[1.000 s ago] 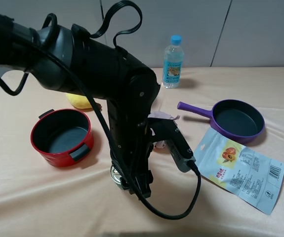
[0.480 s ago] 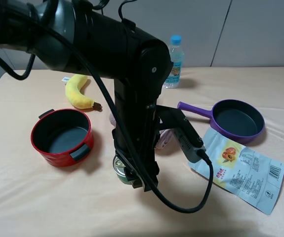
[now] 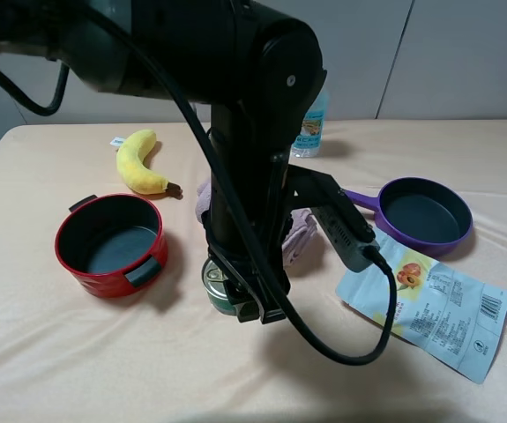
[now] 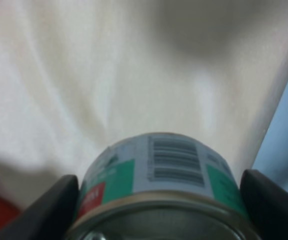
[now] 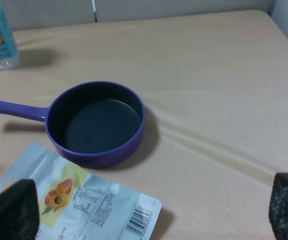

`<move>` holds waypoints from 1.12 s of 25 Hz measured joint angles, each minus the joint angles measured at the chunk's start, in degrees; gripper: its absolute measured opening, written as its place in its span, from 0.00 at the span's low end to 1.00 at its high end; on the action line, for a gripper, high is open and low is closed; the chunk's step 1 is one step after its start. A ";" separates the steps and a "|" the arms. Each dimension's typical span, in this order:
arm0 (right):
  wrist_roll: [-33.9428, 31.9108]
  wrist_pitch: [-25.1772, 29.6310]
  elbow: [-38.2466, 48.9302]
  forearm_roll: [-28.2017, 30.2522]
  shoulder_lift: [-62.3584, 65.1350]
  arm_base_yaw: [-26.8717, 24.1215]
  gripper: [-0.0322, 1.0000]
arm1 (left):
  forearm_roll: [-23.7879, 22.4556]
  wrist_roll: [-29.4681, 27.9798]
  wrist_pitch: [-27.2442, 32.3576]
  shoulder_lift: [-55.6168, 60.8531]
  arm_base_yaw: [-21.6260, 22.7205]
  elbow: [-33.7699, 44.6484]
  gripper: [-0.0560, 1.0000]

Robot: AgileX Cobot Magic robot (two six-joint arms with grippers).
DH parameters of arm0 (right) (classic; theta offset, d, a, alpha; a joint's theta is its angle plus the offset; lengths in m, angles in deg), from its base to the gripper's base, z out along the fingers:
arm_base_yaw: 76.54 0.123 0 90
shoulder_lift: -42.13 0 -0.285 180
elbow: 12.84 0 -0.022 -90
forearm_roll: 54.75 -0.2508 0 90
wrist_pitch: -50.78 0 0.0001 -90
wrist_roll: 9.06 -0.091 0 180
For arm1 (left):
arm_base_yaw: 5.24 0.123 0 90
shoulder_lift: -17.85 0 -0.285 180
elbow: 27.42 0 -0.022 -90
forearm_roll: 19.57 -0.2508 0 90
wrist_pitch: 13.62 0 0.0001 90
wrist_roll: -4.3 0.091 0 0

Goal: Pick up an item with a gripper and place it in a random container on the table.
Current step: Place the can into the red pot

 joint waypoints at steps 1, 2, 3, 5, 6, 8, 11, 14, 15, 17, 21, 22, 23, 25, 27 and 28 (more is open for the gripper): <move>0.00 0.00 0.00 0.00 0.00 0.00 0.70 | 0.00 -0.07 0.52 0.00 0.00 -0.37 0.68; 0.00 0.00 0.00 0.00 0.00 0.00 0.70 | -0.51 -0.21 1.01 0.00 0.00 -0.70 0.68; 0.00 0.00 0.00 0.00 0.00 0.00 0.70 | -0.89 -0.33 1.34 0.00 0.00 -0.97 0.68; 0.00 0.00 0.00 0.00 0.00 0.00 0.70 | -1.28 -0.98 1.40 0.00 0.00 -1.01 0.68; 0.00 0.00 0.00 0.00 0.00 0.00 0.70 | -1.35 -1.42 1.40 0.00 0.00 -1.01 0.68; 0.00 0.00 0.00 0.00 0.00 0.00 0.70 | -1.34 -1.85 1.40 0.00 0.21 -1.07 0.68; 0.00 0.00 0.00 0.00 0.00 0.00 0.70 | -1.29 -1.97 1.40 0.61 1.15 -1.07 0.68; 0.00 0.00 0.00 0.00 0.00 0.00 0.70 | -1.58 -1.97 1.40 1.96 2.67 -1.07 0.68; 0.00 0.00 0.00 0.00 0.00 0.00 0.70 | -1.70 -2.02 1.40 2.15 3.17 -1.07 0.68; 0.00 0.00 0.00 0.00 0.00 0.00 0.70 | -2.16 -1.99 1.40 2.68 4.38 -1.07 0.68; 0.00 0.00 0.00 0.00 0.00 0.00 0.70 | -2.43 -1.55 1.40 2.70 7.01 -1.07 0.68; 0.00 0.00 0.00 0.00 0.00 0.00 0.70 | -2.43 -1.30 1.40 2.78 7.65 -1.07 0.68; 0.00 0.00 0.00 0.00 0.00 0.00 0.70 | -2.36 -0.75 1.40 2.90 8.42 -1.07 0.68; 0.00 0.00 0.00 0.00 0.00 0.00 0.70 | -1.94 0.25 1.40 3.17 10.06 -1.07 0.68; 0.00 0.00 0.00 0.00 0.00 0.00 0.70 | -1.21 0.97 1.40 3.28 11.58 -1.07 0.68; 0.00 0.00 0.00 0.00 0.00 0.00 0.70 | -0.97 1.10 1.40 3.28 12.37 -1.07 0.68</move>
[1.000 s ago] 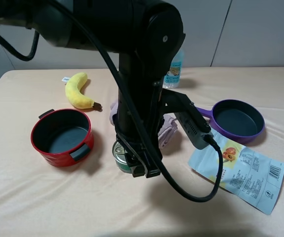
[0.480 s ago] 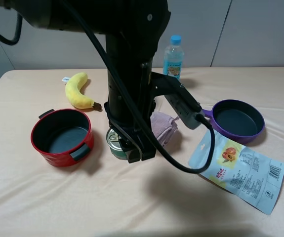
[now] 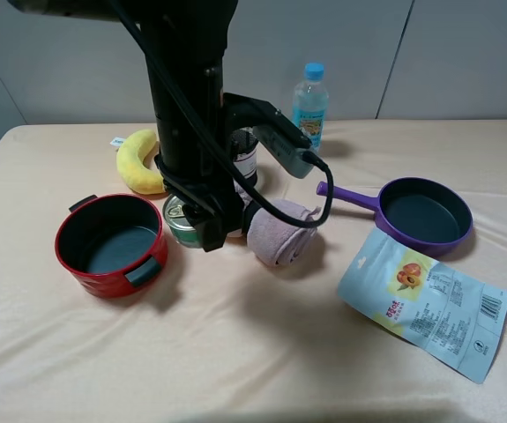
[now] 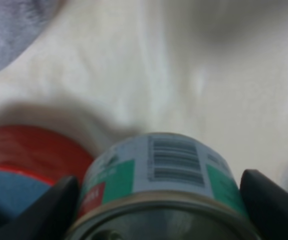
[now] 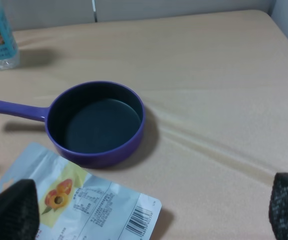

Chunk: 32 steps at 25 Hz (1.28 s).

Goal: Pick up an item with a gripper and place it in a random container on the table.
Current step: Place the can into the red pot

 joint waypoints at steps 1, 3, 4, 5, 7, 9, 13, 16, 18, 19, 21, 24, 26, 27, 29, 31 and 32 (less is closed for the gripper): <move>0.00 0.00 0.00 0.00 0.00 0.00 0.70 | 0.22 0.12 0.00 0.00 0.60 0.07 0.68; 0.00 0.00 0.00 0.00 0.00 0.00 0.70 | 0.47 0.18 0.00 0.07 1.83 0.59 0.68; 0.00 0.00 0.00 0.00 0.00 0.00 0.70 | 0.53 0.18 0.00 0.27 2.39 1.22 0.68; 0.00 0.00 0.00 0.00 0.00 0.00 0.70 | 0.53 0.18 0.00 0.60 2.86 2.07 0.68; 0.00 0.00 0.00 0.00 0.00 0.00 0.70 | 0.59 0.18 0.00 1.81 4.15 4.13 0.68; 0.00 0.00 0.00 0.00 0.00 0.00 0.70 | 0.97 0.23 -1.02 3.77 5.51 6.84 0.68; 0.00 0.00 0.00 0.00 0.00 0.00 0.70 | 0.97 0.36 -4.31 8.52 9.02 12.81 0.68; 0.00 0.00 0.00 0.00 0.00 0.00 0.70 | 0.97 0.44 -6.09 11.22 11.92 16.66 0.68; 0.00 0.00 0.00 0.00 0.00 0.00 0.70 | 0.97 0.44 -6.61 12.29 13.77 18.57 0.68; 0.00 0.00 0.00 0.00 0.00 0.00 0.70 | 0.97 0.44 -6.86 12.58 14.48 19.27 0.68; 0.00 0.00 0.00 0.00 0.00 0.00 0.70 | 0.65 0.49 -7.57 12.87 16.04 20.16 0.68; 0.00 0.00 0.00 0.00 0.00 0.00 0.70 | -0.20 0.49 -9.38 12.87 17.33 20.93 0.68; 0.00 0.00 0.00 0.00 0.00 0.00 0.70 | -1.30 0.43 -11.04 12.87 17.49 21.74 0.68; 0.00 0.00 0.00 0.00 0.00 0.00 0.70 | -1.93 0.32 -11.89 12.87 17.49 22.17 0.68; 0.00 0.00 0.00 0.00 0.00 0.00 0.70 | -3.09 -0.31 -13.57 12.87 17.49 23.34 0.68; 0.00 0.00 0.00 0.00 0.00 0.00 0.70 | -4.07 -0.68 -15.45 12.87 17.49 24.39 0.68; 0.00 0.00 0.00 0.00 0.00 0.00 0.70 | -4.50 -0.93 -16.32 12.87 17.49 24.91 0.68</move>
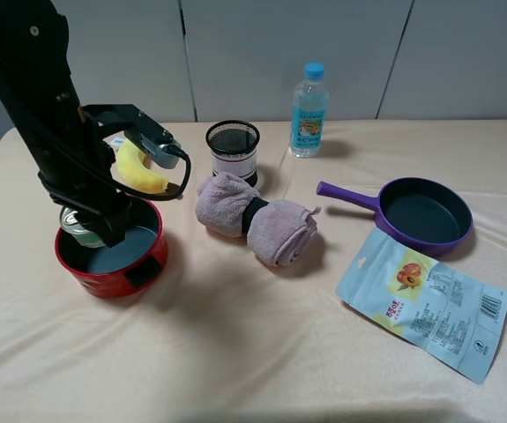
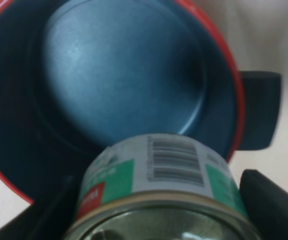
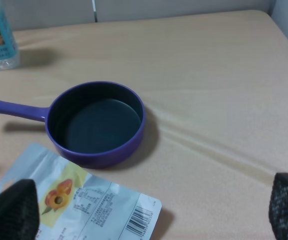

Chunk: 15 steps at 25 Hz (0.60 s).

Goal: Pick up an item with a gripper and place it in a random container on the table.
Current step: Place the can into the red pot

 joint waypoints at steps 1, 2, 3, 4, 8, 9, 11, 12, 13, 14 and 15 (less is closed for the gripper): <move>0.00 0.00 0.00 0.00 0.00 0.00 0.70 | -0.57 -0.43 -0.82 0.00 0.00 0.42 0.68; 0.00 0.00 0.00 0.00 0.00 0.00 0.70 | -1.13 -0.94 -1.77 0.00 0.00 0.75 0.68; 0.00 0.00 0.00 0.00 0.00 0.00 0.70 | -1.62 -1.64 -2.73 0.00 0.00 1.14 0.68; 0.00 0.00 0.00 0.00 0.00 0.00 0.70 | -2.05 -2.29 -3.43 0.00 0.00 1.53 0.68; 0.00 0.00 0.00 0.00 0.00 0.00 0.70 | -4.42 -4.98 -5.62 0.00 0.00 2.66 0.68; 0.00 0.00 0.00 0.00 0.00 0.00 0.70 | -5.04 -5.67 -6.14 0.00 0.06 2.74 0.68; 0.00 0.00 0.00 0.00 0.00 0.00 0.70 | -5.38 -6.48 -6.75 -0.20 0.70 2.74 0.68; 0.00 0.00 0.00 0.00 0.00 0.00 0.70 | -5.38 -6.71 -7.31 -0.48 1.08 2.74 0.68; 0.00 0.00 0.00 0.00 0.00 0.00 0.70 | -5.22 -6.71 -7.85 -0.77 1.52 2.74 0.68; 0.00 0.00 0.00 0.00 0.00 0.00 0.70 | -4.95 -6.75 -8.38 -1.20 1.94 2.74 0.68; 0.00 0.00 0.00 0.00 0.00 0.00 0.70 | -4.82 -6.89 -8.90 -1.55 2.36 2.74 0.68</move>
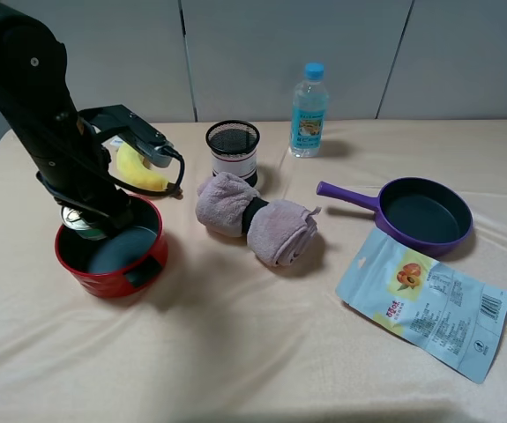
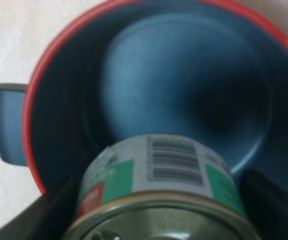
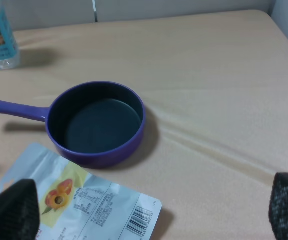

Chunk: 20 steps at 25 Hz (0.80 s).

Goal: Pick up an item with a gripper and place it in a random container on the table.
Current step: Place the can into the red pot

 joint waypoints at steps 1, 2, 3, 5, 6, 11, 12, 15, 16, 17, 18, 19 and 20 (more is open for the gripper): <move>0.00 0.00 0.00 0.00 0.00 0.00 0.70 | 0.14 -0.06 -0.38 -0.41 0.27 0.04 0.68; 0.00 0.00 0.00 0.00 0.00 0.00 0.70 | 0.09 -0.07 -0.71 -0.77 0.53 0.04 0.68; 0.00 0.00 0.00 0.00 0.00 0.00 0.70 | 0.14 -0.07 -1.03 -1.24 0.71 0.12 0.68; 0.00 0.00 0.00 0.00 0.00 0.00 0.70 | 0.37 -0.13 -1.81 -2.09 0.71 0.11 0.68; 0.00 0.00 0.00 0.00 0.00 0.00 0.70 | 0.78 -0.18 -2.24 -2.58 0.71 0.11 0.68; 0.00 0.00 0.00 0.00 0.00 0.00 0.70 | 1.50 -0.22 -3.37 -3.83 0.71 0.18 0.68; 0.00 0.00 0.00 0.00 0.00 0.00 0.70 | 1.57 -0.22 -3.42 -3.89 0.71 0.20 0.68; 0.00 0.00 0.00 0.00 0.00 0.00 0.70 | 1.57 -0.22 -3.61 -3.89 0.71 0.33 0.68; 0.00 0.00 0.00 0.00 0.00 0.00 0.70 | 1.57 -0.22 -3.61 -3.89 0.71 0.33 0.68; 0.00 0.00 0.00 0.00 0.00 0.00 0.70 | 1.63 -0.22 -3.54 -3.89 0.71 0.33 0.68; 0.00 0.00 0.00 0.00 0.00 0.00 0.70 | 1.68 -0.22 -3.56 -3.89 0.71 0.33 0.68; 0.00 0.00 0.00 0.00 0.00 0.00 0.70 | 1.77 -0.22 -3.56 -3.89 0.71 0.35 0.68; 0.00 0.00 0.00 0.00 0.00 0.00 0.70 | 1.91 -0.22 -3.56 -3.89 0.71 0.35 0.68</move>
